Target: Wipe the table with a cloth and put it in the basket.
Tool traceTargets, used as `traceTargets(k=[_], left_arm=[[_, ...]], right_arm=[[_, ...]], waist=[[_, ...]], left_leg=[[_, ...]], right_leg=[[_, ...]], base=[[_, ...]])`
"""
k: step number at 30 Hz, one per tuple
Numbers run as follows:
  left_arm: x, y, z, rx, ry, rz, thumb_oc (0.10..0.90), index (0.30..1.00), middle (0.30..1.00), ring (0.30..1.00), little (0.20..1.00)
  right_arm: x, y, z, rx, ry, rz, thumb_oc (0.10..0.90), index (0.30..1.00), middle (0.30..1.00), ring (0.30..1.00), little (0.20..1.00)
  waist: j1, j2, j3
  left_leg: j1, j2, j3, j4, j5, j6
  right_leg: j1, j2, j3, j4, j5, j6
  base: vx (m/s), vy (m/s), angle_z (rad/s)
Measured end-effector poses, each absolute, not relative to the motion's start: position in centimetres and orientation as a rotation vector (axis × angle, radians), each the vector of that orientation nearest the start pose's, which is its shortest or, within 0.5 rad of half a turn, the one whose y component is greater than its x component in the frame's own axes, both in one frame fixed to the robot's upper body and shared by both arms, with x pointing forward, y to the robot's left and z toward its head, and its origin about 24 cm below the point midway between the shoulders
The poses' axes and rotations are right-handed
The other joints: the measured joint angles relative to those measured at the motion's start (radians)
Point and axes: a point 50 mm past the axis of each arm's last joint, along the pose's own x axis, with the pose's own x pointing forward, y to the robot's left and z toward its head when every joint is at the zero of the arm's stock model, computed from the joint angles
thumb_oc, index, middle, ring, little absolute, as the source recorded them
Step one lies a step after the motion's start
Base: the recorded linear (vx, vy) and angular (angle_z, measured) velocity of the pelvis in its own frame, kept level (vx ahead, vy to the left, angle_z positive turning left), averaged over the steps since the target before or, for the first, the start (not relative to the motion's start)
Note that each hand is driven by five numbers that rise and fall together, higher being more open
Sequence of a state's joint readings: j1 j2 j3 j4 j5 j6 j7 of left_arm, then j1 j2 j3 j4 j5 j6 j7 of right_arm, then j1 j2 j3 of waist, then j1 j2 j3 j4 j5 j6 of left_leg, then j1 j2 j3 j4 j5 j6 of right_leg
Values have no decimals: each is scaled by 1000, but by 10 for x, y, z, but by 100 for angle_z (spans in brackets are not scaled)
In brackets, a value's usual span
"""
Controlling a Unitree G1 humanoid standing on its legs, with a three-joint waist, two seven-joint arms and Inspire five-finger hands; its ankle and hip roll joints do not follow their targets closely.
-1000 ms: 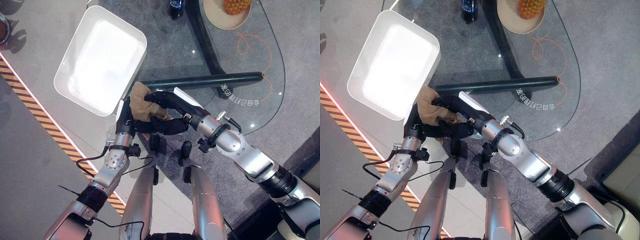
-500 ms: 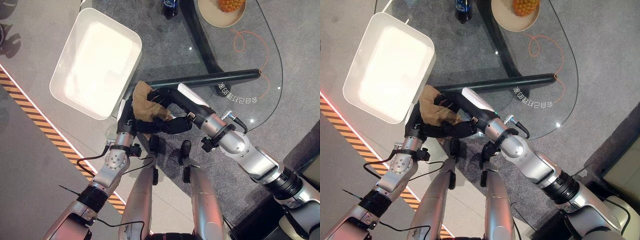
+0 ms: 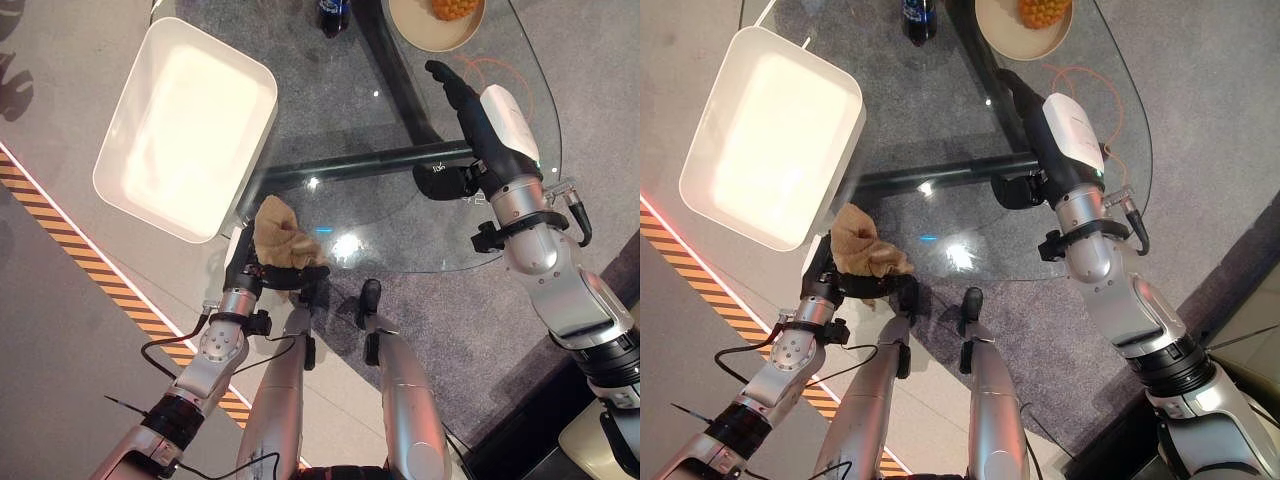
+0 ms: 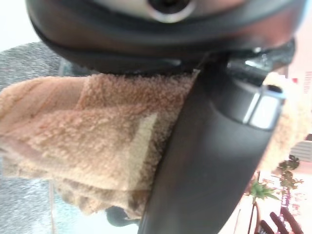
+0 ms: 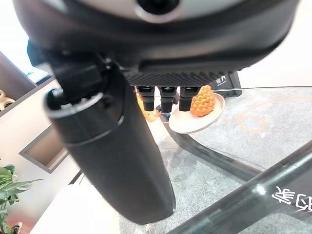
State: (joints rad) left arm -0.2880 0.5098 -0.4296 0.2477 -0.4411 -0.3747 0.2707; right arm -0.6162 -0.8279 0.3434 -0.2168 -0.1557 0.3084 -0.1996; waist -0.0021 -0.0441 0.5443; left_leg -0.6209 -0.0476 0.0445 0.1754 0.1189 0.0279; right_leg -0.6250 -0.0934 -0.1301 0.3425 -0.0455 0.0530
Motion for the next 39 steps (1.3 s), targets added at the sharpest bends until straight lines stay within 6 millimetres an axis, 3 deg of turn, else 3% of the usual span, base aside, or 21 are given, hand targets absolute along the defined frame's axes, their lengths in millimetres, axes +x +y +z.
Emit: traceTargets(k=[10, 21, 32, 39], left_arm=[[295, 177, 94, 103, -324, -9, 100, 300, 300, 300, 200], [293, 213, 173, 98, -639, 202, 100, 300, 300, 300, 200], [291, 224, 182, 137, -675, 282, 100, 300, 300, 300, 200], [312, 240, 194, 178, -664, 393, 100, 300, 300, 300, 200]], right_arm=[[309, -177, 237, -983, -527, -57, 800, 900, 900, 900, 900], [307, -176, 200, -982, -368, 89, 800, 900, 900, 900, 900], [307, -150, 164, -984, -194, 357, 800, 900, 900, 900, 900], [320, -137, 172, -1036, -168, 436, 800, 900, 900, 900, 900]], waist=[[3, -1, 0], [20, -1, 0], [31, -1, 0], [25, -1, 0]], left_leg=[[-5, 0, 0, 2, -3, 1], [-4, 0, -3, 13, -3, 0], [-5, -7, -3, 16, -2, -1], [-35, -8, 0, 20, -4, -8]], right_leg=[[-1, 1, -1, -7, 0, 1], [1, 0, -2, 6, 0, 1], [-6, -10, -2, 21, -5, 2], [-49, -12, 3, 48, -9, -1]], base=[[0, 0, 0], [0, 0, 0], [-2, 46, 1], [-4, 97, -1]])
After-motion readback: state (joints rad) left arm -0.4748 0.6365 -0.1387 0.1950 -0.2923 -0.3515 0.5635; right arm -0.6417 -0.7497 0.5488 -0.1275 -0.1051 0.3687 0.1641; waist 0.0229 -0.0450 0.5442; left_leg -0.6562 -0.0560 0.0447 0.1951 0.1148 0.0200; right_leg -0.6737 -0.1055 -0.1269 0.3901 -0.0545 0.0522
